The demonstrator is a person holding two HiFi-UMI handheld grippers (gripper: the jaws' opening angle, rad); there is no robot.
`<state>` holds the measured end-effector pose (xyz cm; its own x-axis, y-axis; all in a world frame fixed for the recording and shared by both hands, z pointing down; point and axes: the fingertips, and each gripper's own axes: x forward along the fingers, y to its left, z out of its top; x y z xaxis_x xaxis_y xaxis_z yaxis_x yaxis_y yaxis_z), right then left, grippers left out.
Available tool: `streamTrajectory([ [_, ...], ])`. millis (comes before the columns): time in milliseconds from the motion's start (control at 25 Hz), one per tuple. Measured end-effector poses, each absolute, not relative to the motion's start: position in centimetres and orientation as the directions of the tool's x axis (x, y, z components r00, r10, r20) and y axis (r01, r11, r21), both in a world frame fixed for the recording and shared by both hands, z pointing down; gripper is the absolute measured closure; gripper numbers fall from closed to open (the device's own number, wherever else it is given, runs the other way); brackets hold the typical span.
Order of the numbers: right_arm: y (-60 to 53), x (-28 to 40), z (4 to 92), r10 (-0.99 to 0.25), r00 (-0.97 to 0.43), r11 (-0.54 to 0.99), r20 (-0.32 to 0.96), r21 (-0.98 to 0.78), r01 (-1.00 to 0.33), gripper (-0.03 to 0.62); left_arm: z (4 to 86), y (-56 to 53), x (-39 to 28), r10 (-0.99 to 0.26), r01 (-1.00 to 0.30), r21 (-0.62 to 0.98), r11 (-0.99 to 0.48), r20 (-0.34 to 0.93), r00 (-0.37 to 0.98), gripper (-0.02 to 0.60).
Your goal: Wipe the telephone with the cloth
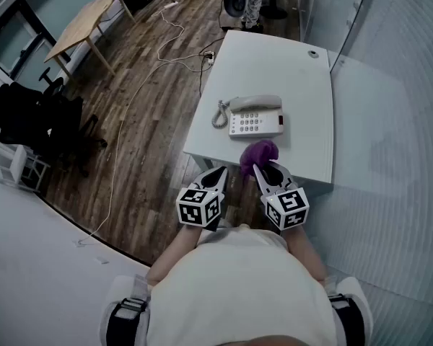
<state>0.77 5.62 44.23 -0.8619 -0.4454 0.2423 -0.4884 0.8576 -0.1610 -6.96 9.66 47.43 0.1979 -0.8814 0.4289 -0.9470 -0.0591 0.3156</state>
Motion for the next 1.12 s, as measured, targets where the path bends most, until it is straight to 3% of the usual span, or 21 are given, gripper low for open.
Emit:
streamTrajectory([
  [1120, 4.1, 2.6, 43.8, -0.476, -0.85, 0.849, 0.228, -0.133, -0.511, 0.549, 48.6, 9.3, -7.7, -0.881, -0.94, 0.341, -0.007, 0.442, 0.167, 0.56],
])
